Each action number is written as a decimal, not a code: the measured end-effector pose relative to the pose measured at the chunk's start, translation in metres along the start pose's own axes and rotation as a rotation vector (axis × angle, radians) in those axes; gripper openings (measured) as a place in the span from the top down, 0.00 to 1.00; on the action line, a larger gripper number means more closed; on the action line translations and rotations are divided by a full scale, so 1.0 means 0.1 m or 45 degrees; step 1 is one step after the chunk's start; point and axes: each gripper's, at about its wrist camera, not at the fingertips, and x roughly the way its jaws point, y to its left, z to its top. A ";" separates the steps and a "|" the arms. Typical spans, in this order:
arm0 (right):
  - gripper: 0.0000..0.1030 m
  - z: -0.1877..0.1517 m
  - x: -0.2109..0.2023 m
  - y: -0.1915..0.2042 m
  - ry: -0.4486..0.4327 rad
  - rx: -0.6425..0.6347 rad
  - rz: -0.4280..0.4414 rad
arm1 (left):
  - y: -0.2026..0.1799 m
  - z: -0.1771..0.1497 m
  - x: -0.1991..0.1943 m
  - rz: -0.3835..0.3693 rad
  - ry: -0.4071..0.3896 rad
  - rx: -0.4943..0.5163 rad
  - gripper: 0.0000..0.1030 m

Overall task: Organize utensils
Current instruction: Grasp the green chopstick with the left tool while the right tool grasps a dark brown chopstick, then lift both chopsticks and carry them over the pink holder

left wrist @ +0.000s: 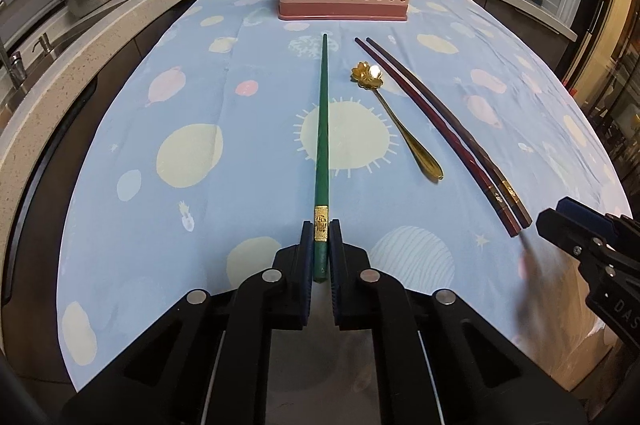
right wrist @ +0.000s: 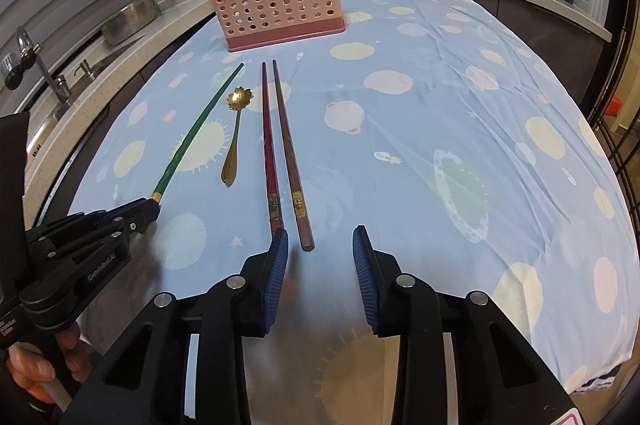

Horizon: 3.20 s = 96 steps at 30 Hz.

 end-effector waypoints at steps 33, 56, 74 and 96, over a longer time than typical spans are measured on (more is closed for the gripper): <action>0.93 -0.12 0.09 0.35 0.073 -0.069 -0.114 | 0.15 -0.13 -0.03 -0.126 -0.094 -0.023 0.93; 0.93 -0.16 -0.68 0.16 -0.074 -0.018 0.043 | 0.34 -0.24 -0.62 -0.170 -0.085 -0.186 0.93; 0.93 0.78 -1.42 0.13 -0.442 0.051 0.125 | 0.34 0.69 -1.40 -0.189 -0.322 -0.080 0.93; 0.93 2.50 -1.46 0.18 -0.753 0.062 0.234 | 0.27 2.55 -1.66 -0.150 -0.651 -0.065 0.93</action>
